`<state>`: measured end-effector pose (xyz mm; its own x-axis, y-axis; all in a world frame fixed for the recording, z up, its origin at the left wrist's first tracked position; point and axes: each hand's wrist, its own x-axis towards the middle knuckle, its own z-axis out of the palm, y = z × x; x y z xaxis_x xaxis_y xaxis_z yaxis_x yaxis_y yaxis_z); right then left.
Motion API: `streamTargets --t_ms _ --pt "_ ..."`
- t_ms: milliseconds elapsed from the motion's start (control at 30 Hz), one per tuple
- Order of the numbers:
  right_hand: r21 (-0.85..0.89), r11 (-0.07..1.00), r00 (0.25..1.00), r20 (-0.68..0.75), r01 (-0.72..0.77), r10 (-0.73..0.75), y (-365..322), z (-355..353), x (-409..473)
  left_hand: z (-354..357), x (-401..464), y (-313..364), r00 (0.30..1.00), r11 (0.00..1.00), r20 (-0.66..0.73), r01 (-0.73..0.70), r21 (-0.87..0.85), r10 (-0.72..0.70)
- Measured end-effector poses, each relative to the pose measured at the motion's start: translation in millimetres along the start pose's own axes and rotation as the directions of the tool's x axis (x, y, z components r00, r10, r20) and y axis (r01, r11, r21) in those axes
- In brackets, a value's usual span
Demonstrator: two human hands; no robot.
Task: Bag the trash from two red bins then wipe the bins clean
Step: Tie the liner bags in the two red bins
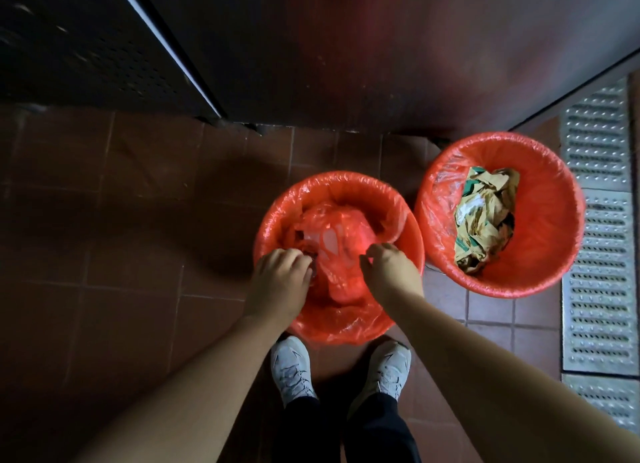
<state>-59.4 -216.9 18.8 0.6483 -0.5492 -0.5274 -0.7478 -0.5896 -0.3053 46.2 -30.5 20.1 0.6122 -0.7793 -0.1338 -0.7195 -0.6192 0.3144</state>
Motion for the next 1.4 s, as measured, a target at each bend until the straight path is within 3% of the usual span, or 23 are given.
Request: streamTargets --t_ms 100,267,433,567,800,867,1000,1067,1200,1300,1400 --pt "-0.001 1.000 0.992 -0.120 -0.023 0.023 2.5 -21.7 10.4 -9.7 8.8 -14.0 0.995 0.995 0.028 0.092 0.031 -0.093" --pt "-0.049 0.982 0.979 -0.104 -0.181 0.175 -4.2 -26.7 30.5 -9.5 30.4 -39.2 0.960 0.963 0.083 0.268 0.017 -0.268" --pt "-0.029 0.968 0.961 -0.134 -0.249 0.243 -2.1 -9.4 28.4 8.6 38.3 -59.8 0.885 0.887 0.135 0.457 -0.070 -0.445" --pt "0.021 0.959 0.952 -0.116 -0.284 0.285 1.5 -1.8 19.3 19.0 39.2 -70.1 0.820 0.799 0.084 0.571 -0.187 -0.566" --pt "0.192 0.875 0.878 -0.103 -0.444 0.468 7.5 -0.7 20.3 3.9 54.6 -61.2 0.850 0.821 0.015 0.514 -0.251 -0.527" --pt "0.206 0.878 0.882 -0.108 -0.431 0.459 5.5 -2.4 23.5 1.6 63.4 -49.6 0.877 0.848 0.024 0.470 -0.245 -0.479" --pt "0.246 0.907 0.917 -0.123 -0.342 0.379 -3.8 -6.4 24.5 12.8 61.1 -17.1 0.928 0.902 0.183 0.362 -0.237 -0.325" --pt "0.260 0.920 0.935 -0.122 -0.294 0.334 -5.8 -5.5 19.9 21.0 48.8 -1.4 0.960 0.961 0.229 0.204 -0.184 -0.160" --pt "0.226 0.938 0.949 -0.113 -0.264 0.295 -1.1 -3.0 6.1 17.2 37.3 3.5 0.974 0.974 0.196 0.149 -0.170 -0.114" --pt "0.224 0.937 0.944 -0.135 -0.268 0.302 3.0 -3.6 -3.7 4.4 40.0 -11.1 0.982 0.974 0.039 0.190 -0.127 -0.186" --pt "0.229 0.916 0.917 -0.152 -0.330 0.368 5.8 -4.3 -11.8 -8.3 53.3 -32.9 0.922 0.920 -0.051 0.377 -0.106 -0.384"
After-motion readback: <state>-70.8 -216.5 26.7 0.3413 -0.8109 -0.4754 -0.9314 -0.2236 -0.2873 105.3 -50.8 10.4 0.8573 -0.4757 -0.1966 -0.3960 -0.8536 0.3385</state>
